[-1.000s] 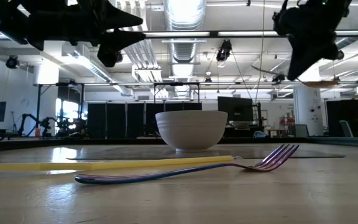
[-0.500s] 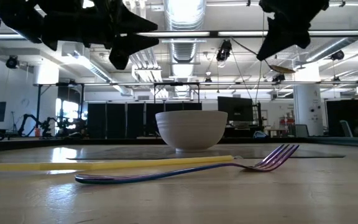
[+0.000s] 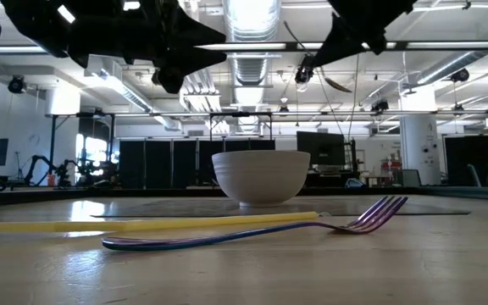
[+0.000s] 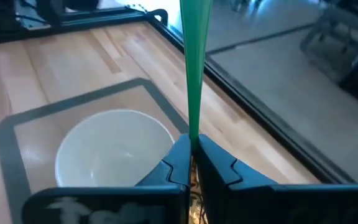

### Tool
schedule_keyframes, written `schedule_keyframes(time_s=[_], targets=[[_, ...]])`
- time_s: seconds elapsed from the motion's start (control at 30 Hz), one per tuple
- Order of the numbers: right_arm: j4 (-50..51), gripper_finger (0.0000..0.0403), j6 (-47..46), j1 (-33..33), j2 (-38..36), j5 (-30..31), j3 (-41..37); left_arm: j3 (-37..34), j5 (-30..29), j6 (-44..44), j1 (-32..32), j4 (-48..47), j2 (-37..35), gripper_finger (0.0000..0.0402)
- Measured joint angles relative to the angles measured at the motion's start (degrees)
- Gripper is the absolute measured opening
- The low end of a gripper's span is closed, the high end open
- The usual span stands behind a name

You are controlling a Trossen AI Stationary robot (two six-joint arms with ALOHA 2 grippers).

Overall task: Pick & Place Utensil
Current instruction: Put the golden spoon into the white bowl on the brown placemat

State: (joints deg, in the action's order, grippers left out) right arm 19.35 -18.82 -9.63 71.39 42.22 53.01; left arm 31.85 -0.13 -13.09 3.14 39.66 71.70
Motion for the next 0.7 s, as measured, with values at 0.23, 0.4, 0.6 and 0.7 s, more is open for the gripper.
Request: schedule_keyframes(time_s=[0.23, 0.4, 0.6, 0.7], targets=[[-9.54, 0.0012, 5.12, -0.09, 5.82, 1.28, 0.00, 0.57, -2.66, 1.81, 0.00, 1.25, 1.25, 0.0181], [-13.29, 0.0012, 6.13, -1.01, 8.84, 1.66, 0.00, 0.57, -3.94, 3.84, 0.00, 1.48, 1.12, 0.0181], [-21.97, 0.0012, 11.92, -3.22, 12.21, 3.78, 0.02, 0.55, -4.47, 6.64, 0.00, 1.81, 1.14, 0.0179], [-28.20, 0.0012, 16.06, -3.96, 14.01, 6.71, 0.02, 0.55, -4.45, 8.70, 0.00, 2.15, 1.14, 0.0179]])
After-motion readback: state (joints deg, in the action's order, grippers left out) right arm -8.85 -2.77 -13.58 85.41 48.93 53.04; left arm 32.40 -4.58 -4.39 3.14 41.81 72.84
